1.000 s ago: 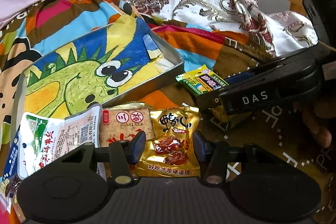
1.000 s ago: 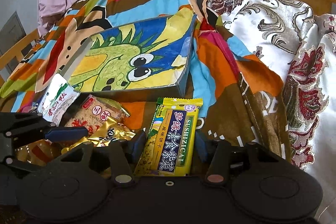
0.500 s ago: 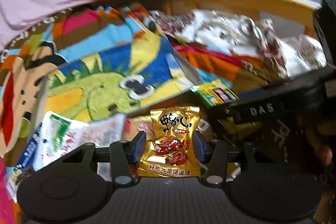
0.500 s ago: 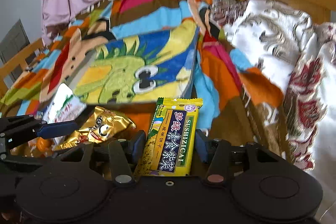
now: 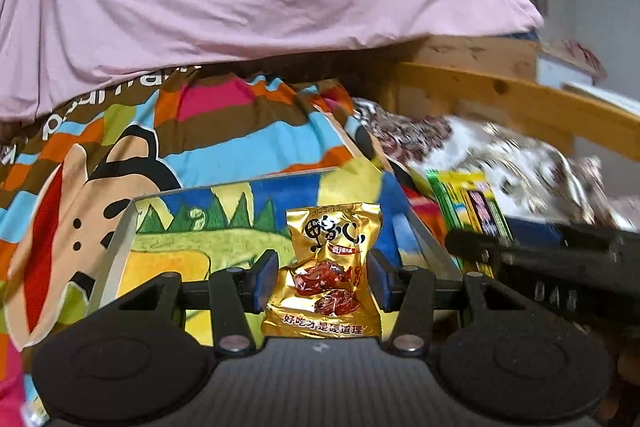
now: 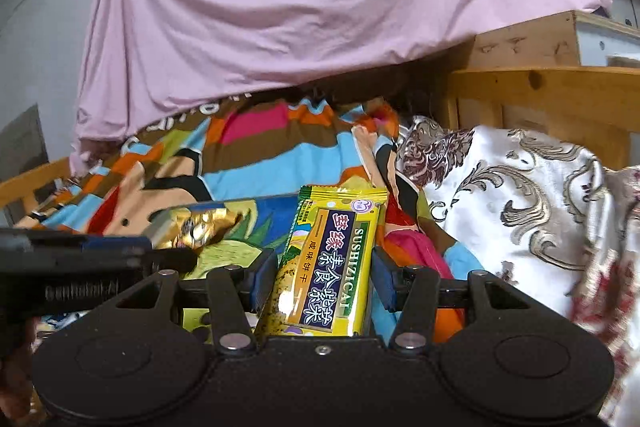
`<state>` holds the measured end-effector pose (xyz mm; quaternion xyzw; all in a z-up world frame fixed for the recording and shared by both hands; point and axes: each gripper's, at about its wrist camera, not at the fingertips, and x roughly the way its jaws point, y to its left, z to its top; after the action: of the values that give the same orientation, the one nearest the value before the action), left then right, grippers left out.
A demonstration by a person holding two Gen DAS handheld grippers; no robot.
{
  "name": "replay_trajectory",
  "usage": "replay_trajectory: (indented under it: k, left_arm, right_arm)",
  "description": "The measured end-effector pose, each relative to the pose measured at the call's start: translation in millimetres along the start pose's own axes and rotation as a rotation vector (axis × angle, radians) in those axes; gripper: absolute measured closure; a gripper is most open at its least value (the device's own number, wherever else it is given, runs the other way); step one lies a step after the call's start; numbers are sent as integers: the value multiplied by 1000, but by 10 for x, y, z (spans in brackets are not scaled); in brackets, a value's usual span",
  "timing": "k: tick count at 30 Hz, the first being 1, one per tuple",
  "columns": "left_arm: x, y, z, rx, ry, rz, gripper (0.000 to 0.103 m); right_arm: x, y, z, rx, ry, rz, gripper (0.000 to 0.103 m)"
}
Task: Organize snacks
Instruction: 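Carry both packets over the dinosaur tin box and open both tools to drop them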
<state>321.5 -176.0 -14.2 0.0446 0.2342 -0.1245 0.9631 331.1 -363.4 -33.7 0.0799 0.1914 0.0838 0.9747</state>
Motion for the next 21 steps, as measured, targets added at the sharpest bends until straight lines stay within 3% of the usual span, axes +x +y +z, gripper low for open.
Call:
replay_trajectory:
  k: [11,21]
  left_arm:
    - [841,264,35,-153,129,14,51]
    - [1112,253,-19,-131,230,19,49]
  right_arm:
    - [465,150,-134,-121,66,-10,50]
    - [693,245,-266,-166,166,-20,49]
